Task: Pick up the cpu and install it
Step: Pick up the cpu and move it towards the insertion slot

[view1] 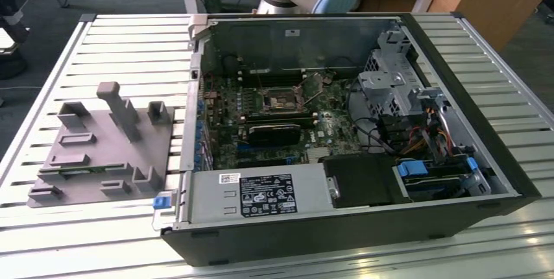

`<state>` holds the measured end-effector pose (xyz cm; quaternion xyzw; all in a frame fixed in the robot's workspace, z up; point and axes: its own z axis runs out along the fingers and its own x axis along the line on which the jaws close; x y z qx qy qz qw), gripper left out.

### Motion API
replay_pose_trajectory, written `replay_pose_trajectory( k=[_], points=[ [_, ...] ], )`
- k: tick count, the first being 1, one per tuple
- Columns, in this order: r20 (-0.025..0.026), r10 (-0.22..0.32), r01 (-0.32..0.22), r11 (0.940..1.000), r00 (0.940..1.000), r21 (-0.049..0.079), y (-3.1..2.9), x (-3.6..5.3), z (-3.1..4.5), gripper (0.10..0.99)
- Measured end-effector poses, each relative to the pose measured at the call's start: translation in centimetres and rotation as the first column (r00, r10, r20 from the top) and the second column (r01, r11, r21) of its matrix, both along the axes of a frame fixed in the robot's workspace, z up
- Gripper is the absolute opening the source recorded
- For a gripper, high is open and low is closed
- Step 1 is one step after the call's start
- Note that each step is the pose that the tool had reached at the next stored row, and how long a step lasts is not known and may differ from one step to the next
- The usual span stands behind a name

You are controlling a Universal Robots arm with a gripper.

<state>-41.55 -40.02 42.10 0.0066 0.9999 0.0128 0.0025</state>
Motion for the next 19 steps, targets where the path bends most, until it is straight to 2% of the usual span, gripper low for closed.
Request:
replay_pose_trajectory(
  k=[19],
  points=[
    [-0.0001, 0.000, 0.000, 1.0000, 1.0000, 0.000, 0.04, 2.83, -0.01, 0.533]
  ],
)
